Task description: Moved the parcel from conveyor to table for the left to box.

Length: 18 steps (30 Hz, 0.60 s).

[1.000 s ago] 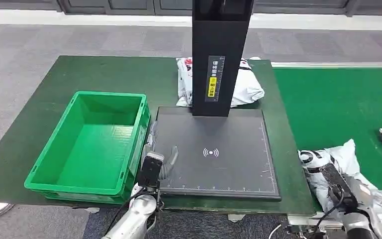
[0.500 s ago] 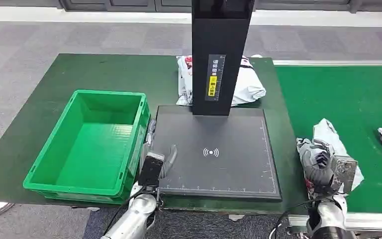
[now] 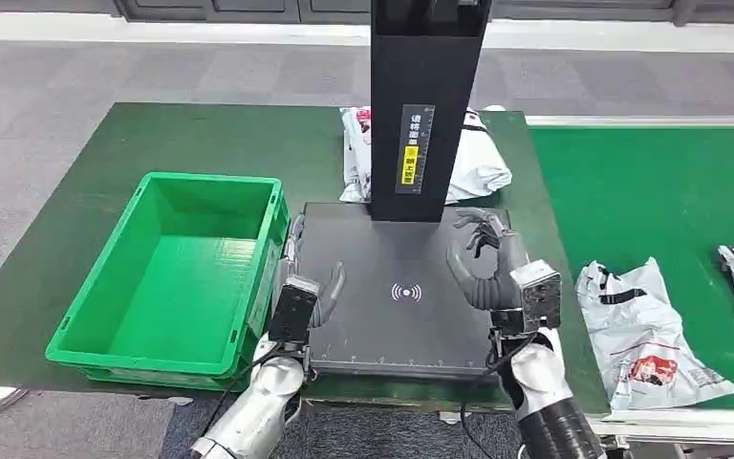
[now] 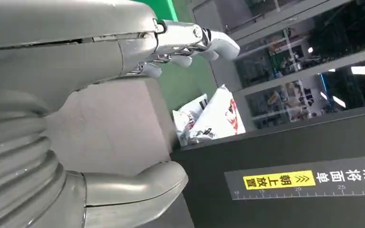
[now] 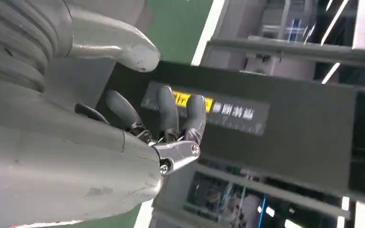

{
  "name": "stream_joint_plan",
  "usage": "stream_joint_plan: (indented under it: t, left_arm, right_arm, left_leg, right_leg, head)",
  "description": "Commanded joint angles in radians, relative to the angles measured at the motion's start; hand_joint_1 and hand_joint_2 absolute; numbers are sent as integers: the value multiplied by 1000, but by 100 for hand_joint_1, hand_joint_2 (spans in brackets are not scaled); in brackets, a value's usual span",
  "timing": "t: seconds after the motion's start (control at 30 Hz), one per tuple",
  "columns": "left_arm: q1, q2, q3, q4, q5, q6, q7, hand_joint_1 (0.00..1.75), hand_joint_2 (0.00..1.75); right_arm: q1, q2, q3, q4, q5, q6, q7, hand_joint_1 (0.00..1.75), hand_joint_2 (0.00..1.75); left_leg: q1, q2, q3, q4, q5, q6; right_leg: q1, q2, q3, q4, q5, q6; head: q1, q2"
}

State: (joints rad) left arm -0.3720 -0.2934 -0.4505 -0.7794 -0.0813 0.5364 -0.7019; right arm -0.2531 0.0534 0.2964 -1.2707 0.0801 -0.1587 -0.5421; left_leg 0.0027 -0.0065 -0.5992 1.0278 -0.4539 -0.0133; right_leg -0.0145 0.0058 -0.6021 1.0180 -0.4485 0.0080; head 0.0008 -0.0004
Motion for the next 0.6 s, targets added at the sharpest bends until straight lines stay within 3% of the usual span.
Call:
stream_joint_plan:
  t: [0.03,0.23,0.33,0.37,0.4,0.43,0.47,0.5,0.6]
  left_arm:
    - [-57,19,-53,62,10,-25,4,0,175]
    - [-96,3,-63,99,24,-36,4,0,175]
    - [-119,-17,-66,124,28,-33,4,0,175]
    - [-121,-20,-65,126,29,-29,4,0,175]
    - [-121,-21,-64,129,32,-26,4,0,175]
    - [-120,-22,-59,136,37,-16,4,0,175]
    - [-118,-20,-57,135,42,-19,4,0,175]
    - [-115,-19,-53,136,45,-16,4,0,175]
    - [-111,-20,-49,143,47,-12,4,0,175]
  right_arm:
    - [-93,-3,140,92,-9,44,19,175,175]
    - [-223,55,247,329,47,77,20,175,175]
    - [-300,93,225,418,88,-47,50,175,175]
    - [-306,89,212,434,86,-65,52,7,175]
    - [-309,86,199,450,86,-90,54,0,175]
    - [-307,71,169,478,112,-194,53,0,175]
    - [-299,56,146,493,96,-196,55,0,175]
    - [-288,38,112,511,90,-233,44,0,0]
    - [-270,9,51,555,99,-323,32,0,0]
  left_leg:
    - [0,3,1,-1,0,0]
    - [1,5,2,-3,1,-1]
    - [1,8,2,-5,2,-1]
    - [1,8,2,-5,2,-1]
    - [1,8,2,-4,3,-1]
    - [0,3,0,-1,2,-1]
    - [0,3,1,-2,2,-1]
    - [0,1,1,-3,3,-2]
    - [1,-5,3,-5,5,-1]
  right_leg:
    - [0,2,0,-1,1,0]
    - [1,4,1,-3,2,-1]
    - [1,6,0,-4,4,-2]
    - [1,6,0,-5,5,-2]
    - [1,6,-1,-4,4,-2]
    - [1,2,-1,-1,2,-1]
    - [1,2,0,-2,3,-1]
    - [1,0,1,-3,3,-2]
    - [1,-6,5,-6,3,-2]
  head:
    - [0,0]
    - [0,0]
    - [0,0]
    - [0,0]
    - [0,0]
    - [0,0]
    - [0,0]
    - [0,0]
    - [0,0]
